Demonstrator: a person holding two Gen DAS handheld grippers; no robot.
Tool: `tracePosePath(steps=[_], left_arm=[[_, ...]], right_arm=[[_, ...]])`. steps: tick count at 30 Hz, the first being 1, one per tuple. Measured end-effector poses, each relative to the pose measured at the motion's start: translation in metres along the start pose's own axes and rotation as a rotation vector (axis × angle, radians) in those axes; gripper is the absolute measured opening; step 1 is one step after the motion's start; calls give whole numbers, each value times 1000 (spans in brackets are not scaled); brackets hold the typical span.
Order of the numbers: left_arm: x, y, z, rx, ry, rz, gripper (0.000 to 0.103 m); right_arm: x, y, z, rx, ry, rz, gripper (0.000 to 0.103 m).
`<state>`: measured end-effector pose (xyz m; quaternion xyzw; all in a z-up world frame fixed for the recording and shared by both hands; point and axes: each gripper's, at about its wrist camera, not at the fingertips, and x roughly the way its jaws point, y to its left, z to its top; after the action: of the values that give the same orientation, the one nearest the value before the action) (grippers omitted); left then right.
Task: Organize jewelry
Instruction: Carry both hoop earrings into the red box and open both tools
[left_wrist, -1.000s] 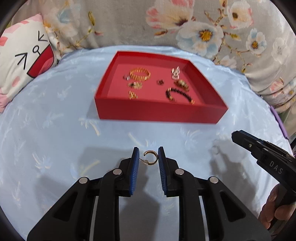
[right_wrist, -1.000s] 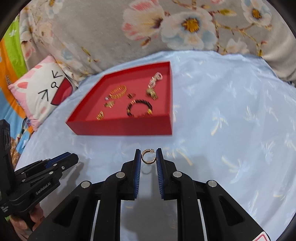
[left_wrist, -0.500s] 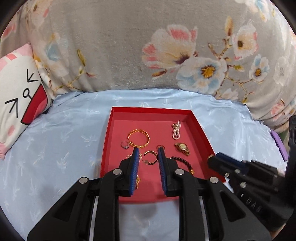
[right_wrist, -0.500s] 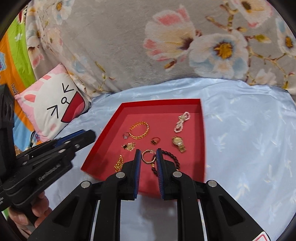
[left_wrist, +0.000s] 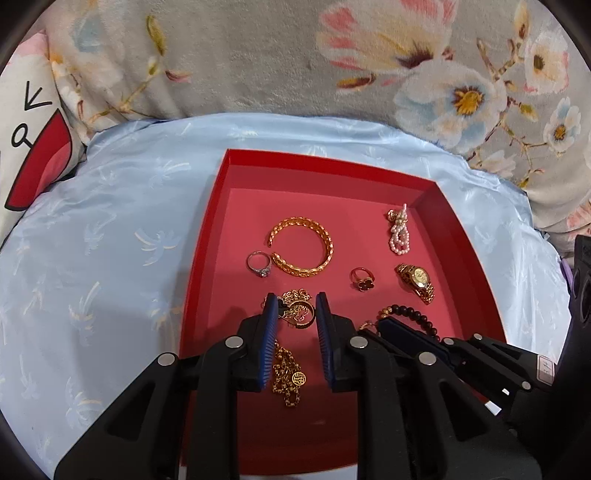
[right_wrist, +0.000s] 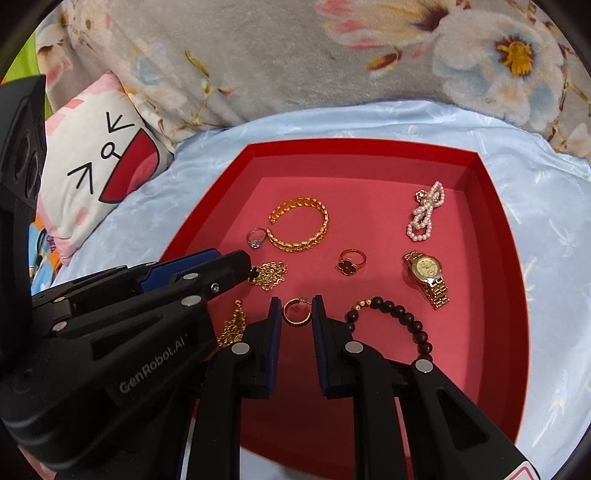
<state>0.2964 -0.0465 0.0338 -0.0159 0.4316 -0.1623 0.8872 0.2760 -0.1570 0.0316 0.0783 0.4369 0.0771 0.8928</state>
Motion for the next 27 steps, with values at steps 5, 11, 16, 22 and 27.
tracePosePath(steps=[5, 11, 16, 22, 27], left_arm=[[10, 3, 1, -16, 16, -6, 21], [3, 9, 5, -39, -19, -20, 37], [-12, 20, 7, -66, -56, -14, 37], [-37, 19, -7, -31, -130, 63, 37], [-65, 8, -35, 10, -209, 106, 37]], right_arm=[[12, -2, 1, -6, 18, -13, 16], [11, -8, -1, -1, 9, -19, 18], [-5, -18, -3, 28, -30, -14, 20], [-39, -26, -16, 38, -114, -63, 37], [-70, -24, -38, 24, -180, -99, 41]])
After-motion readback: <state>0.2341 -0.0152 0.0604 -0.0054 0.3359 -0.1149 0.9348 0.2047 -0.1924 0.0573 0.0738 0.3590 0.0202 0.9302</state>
